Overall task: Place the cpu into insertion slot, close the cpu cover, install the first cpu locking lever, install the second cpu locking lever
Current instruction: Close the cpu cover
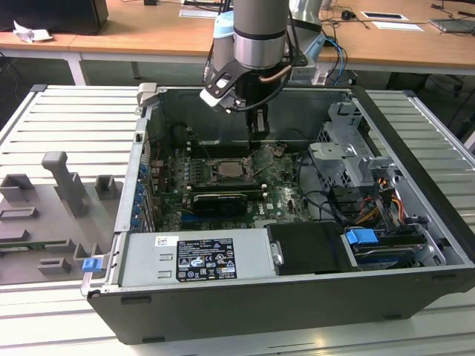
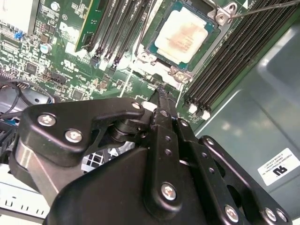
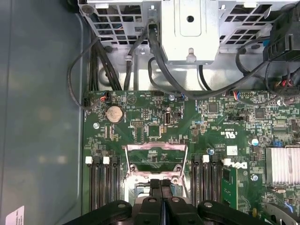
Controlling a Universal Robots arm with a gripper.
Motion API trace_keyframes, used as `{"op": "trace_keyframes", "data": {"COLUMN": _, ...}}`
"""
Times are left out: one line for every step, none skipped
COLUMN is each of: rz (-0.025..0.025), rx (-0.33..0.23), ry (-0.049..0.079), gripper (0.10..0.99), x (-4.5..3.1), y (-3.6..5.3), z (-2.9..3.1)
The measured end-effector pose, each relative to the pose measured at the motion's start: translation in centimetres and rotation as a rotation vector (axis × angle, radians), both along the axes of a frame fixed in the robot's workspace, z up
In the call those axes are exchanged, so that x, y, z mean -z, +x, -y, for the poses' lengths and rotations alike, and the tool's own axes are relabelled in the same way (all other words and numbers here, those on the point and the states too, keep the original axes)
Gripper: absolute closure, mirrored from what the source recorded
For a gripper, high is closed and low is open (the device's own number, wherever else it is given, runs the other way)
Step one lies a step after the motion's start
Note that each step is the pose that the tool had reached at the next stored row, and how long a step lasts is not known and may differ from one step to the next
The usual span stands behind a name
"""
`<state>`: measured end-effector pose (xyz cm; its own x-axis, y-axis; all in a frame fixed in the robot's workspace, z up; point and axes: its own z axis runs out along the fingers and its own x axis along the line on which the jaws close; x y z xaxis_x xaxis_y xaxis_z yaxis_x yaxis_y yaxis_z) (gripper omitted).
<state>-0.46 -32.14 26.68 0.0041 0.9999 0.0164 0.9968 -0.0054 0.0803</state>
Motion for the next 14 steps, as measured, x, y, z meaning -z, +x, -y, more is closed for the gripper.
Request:
{"op": "trace_keyframes", "data": {"rz": 0.0, "rx": 0.0, "ry": 0.0, "gripper": 0.98, "x": 0.0, "y": 0.03, "z": 0.0}}
{"op": "trace_keyframes", "data": {"rz": 0.0, "rx": 0.0, "ry": 0.0, "gripper": 0.98, "x": 0.0, "y": 0.06, "z": 0.0}}
{"op": "trace_keyframes", "data": {"rz": 0.0, "rx": 0.0, "ry": 0.0, "gripper": 0.98, "x": 0.0, "y": 0.11, "z": 0.0}}
{"op": "trace_keyframes", "data": {"rz": -0.0001, "rx": 0.0, "ry": 0.0, "gripper": 0.98, "x": 0.0, "y": 0.24, "z": 0.0}}
{"op": "trace_keyframes", "data": {"rz": -0.0002, "rx": 0.0, "ry": 0.0, "gripper": 0.98, "x": 0.01, "y": 0.34, "z": 0.0}}
{"op": "trace_keyframes", "data": {"rz": -0.0002, "rx": 0.0, "ry": 0.0, "gripper": 0.98, "x": 0.01, "y": 0.46, "z": 0.0}}
{"op": "trace_keyframes", "data": {"rz": -0.0003, "rx": 0.0, "ry": 0.0, "gripper": 0.98, "x": 0.01, "y": 0.68, "z": 0.0}}
{"op": "trace_keyframes", "data": {"rz": -0.0004, "rx": 0.0, "ry": 0.0, "gripper": 0.98, "x": 0.01, "y": 0.93, "z": 0.0}}
{"op": "trace_keyframes", "data": {"rz": -0.0005, "rx": 0.0, "ry": 0.0, "gripper": 0.98, "x": 0.01, "y": 1.14, "z": 0.0}}
{"op": "trace_keyframes", "data": {"rz": -0.0006, "rx": 0.0, "ry": 0.0, "gripper": 0.98, "x": 0.01, "y": 1.31, "z": 0.0}}
{"op": "trace_keyframes", "data": {"rz": -0.0008, "rx": 0.0, "ry": 0.0, "gripper": 0.98, "x": 0.01, "y": 1.6, "z": 0.0}}
{"op": "trace_keyframes", "data": {"rz": -0.0016, "rx": 0.0, "ry": 0.0, "gripper": 0.98, "x": 0.01, "y": 2.04, "z": 0.0}}
{"op": "trace_keyframes", "data": {"rz": -0.0024, "rx": 0.0, "ry": 0.0, "gripper": 0.98, "x": 0.01, "y": 2.36, "z": 0.0}}
{"op": "trace_keyframes", "data": {"rz": -0.0028, "rx": 0.0, "ry": 0.0, "gripper": 0.98, "x": 0.01, "y": 2.59, "z": 0.0}}
